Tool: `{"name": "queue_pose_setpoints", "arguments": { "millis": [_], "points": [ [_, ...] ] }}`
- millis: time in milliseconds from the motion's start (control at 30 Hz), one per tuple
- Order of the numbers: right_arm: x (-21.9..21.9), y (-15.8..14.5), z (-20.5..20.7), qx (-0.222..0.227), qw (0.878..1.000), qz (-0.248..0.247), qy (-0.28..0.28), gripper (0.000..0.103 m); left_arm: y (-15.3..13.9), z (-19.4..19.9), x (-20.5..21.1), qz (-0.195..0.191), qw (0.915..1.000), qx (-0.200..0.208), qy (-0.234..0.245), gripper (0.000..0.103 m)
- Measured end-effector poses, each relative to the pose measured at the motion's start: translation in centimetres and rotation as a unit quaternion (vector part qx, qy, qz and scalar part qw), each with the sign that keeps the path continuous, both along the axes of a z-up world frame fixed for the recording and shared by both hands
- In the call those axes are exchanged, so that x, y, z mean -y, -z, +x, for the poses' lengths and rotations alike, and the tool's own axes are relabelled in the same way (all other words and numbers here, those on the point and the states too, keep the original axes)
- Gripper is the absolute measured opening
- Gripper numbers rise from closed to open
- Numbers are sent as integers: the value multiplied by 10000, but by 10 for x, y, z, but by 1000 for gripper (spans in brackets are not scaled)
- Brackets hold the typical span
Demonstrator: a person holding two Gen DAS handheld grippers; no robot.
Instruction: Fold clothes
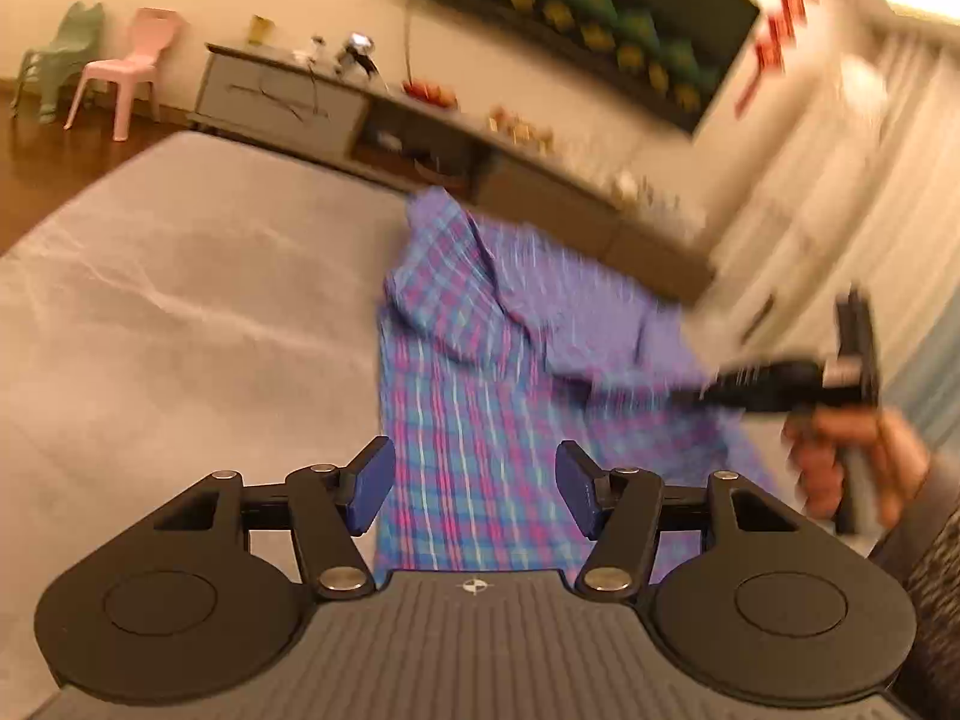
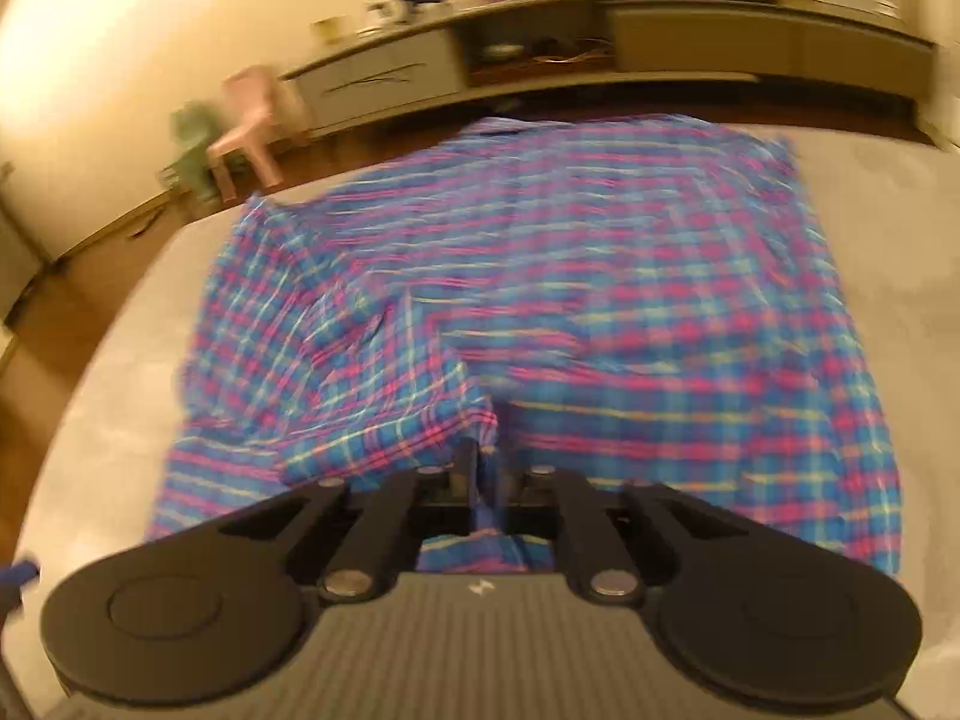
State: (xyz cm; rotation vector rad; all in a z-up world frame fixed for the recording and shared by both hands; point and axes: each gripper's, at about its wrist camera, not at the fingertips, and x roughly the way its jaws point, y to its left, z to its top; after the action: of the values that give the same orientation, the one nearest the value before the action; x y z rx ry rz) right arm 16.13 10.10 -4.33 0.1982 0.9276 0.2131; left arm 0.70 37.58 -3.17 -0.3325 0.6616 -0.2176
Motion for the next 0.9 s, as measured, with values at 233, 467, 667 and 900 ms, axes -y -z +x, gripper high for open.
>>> {"name": "queue_pose_setpoints", "arguments": {
  "millis": [233, 467, 667, 900],
  "points": [
    [-77, -25, -114, 1727, 9622, -1443, -1533, 69, 21, 9, 27, 465, 9984, -214, 237, 62],
    [-131, 31, -123, 1245, 9253, -2686, -2370, 34, 18, 6, 26, 411, 9989, -170, 161, 62],
    [-109, 12, -110, 1143, 9476, -2211, -2004, 1, 9, 4, 20, 253, 9996, -73, 106, 62],
    [-27, -50, -68, 1143, 9908, 183, -699, 1, 6, 3, 32, 541, 9983, -45, 226, 62]
  ]
}}
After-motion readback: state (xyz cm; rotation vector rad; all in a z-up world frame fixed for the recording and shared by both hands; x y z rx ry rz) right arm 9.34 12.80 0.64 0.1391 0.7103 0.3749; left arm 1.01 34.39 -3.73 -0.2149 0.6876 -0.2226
